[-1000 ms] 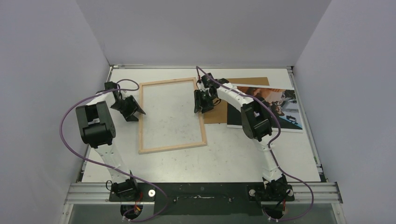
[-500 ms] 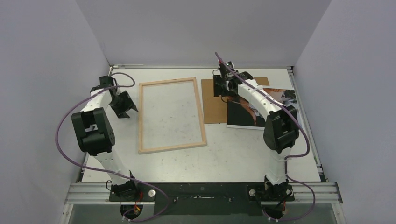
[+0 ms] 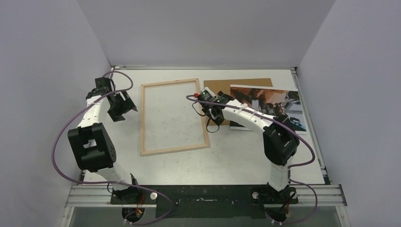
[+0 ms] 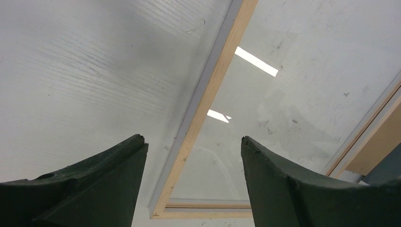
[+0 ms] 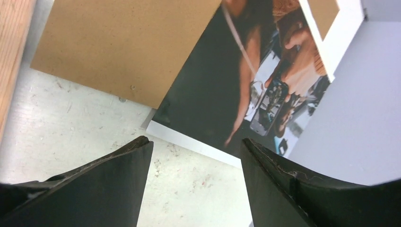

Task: Put the photo into the frame

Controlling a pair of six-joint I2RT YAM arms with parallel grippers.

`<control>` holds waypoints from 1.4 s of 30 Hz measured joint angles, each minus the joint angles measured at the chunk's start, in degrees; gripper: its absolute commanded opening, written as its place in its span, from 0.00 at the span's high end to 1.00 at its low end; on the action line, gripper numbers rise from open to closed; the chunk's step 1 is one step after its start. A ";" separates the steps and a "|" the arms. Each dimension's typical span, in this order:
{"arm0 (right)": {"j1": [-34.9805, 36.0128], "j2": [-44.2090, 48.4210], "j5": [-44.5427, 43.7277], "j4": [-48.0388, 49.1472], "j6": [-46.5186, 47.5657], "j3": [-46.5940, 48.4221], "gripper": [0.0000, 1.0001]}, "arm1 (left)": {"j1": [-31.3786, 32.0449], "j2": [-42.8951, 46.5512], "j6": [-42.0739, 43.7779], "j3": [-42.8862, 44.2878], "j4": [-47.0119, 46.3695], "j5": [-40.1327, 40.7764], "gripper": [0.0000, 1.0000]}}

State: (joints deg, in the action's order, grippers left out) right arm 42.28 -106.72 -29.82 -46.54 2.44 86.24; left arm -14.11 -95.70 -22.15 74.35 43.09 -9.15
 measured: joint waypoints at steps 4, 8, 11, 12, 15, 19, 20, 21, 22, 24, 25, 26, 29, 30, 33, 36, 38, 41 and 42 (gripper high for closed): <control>2.21 -0.24 -3.30 0.20 1.77 -0.94 0.32 | -0.98 0.48 -0.48 -1.05 -0.48 -0.07 0.29; 3.76 -4.22 -6.01 0.42 2.78 -1.42 0.32 | -2.21 0.48 -1.11 -1.62 -0.92 -0.46 0.29; 4.92 -8.20 -7.63 0.24 2.91 -2.16 0.32 | -2.62 0.48 -1.33 -1.68 -1.05 -0.92 0.29; 5.20 -9.38 -8.00 0.22 2.86 -2.36 0.32 | -2.69 0.48 -1.40 -1.68 -1.18 -1.18 0.29; 5.88 -11.52 -9.25 0.07 2.23 -3.28 0.32 | -2.78 0.48 -1.57 -1.68 -1.44 -1.88 0.29; 6.03 -12.02 -10.54 -0.24 1.03 -4.83 0.31 | -2.78 0.48 -1.64 -1.68 -1.86 -2.25 0.29; 6.03 -12.02 -10.84 -0.26 0.70 -5.14 0.30 | -2.78 0.48 -1.66 -1.68 -1.90 -2.29 0.29; 5.99 -12.11 -11.13 -0.26 0.24 -5.33 0.30 | -2.78 0.48 -1.68 -1.68 -2.01 -2.38 0.29; 5.79 -12.22 -11.37 -0.24 -0.20 -5.46 0.30 | -2.78 0.48 -1.68 -1.68 -2.12 -2.49 0.29; 5.53 -12.68 -12.31 -0.22 -0.74 -5.53 0.31 | -2.78 0.48 -1.73 -1.68 -2.27 -2.75 0.29; 5.38 -12.94 -13.09 -0.22 -1.05 -5.53 0.31 | -2.78 0.48 -1.77 -1.68 -2.29 -2.91 0.29; 5.16 -13.18 -13.90 -0.24 -1.42 -5.53 0.31 | -2.78 0.48 -1.81 -1.68 -2.29 -3.02 0.29; 4.33 -13.86 -15.72 -0.15 -2.01 -5.53 0.31 | -2.78 0.44 -1.90 -1.68 -2.34 -3.15 0.29; 4.00 -14.10 -16.41 -0.15 -2.12 -5.53 0.31 | -2.78 0.42 -1.97 -1.68 -2.34 -3.15 0.29; 2.99 -14.43 -17.81 0.22 -2.78 -5.66 0.33 | -2.78 0.33 -2.23 -1.68 -2.36 -3.15 0.29; 2.69 -14.60 -19.30 1.07 -3.13 -6.23 0.36 | -2.78 0.31 -2.36 -1.68 -2.38 -3.17 0.29; 2.64 -14.60 -20.20 1.75 -3.15 -6.80 0.38 | -2.78 0.24 -2.49 -1.68 -2.38 -3.26 0.29; 2.64 -14.62 -21.73 3.28 -3.13 -8.13 0.44 | -2.78 -0.02 -2.67 -1.68 -2.43 -3.34 0.29; 2.62 -14.62 -22.08 3.69 -3.06 -8.52 0.49 | -2.78 -0.15 -2.69 -1.66 -2.43 -3.37 0.29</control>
State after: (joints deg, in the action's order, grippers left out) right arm 44.91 -121.34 -51.90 -42.85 -0.62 77.71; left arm -16.88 -95.85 -24.84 72.69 40.66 -12.51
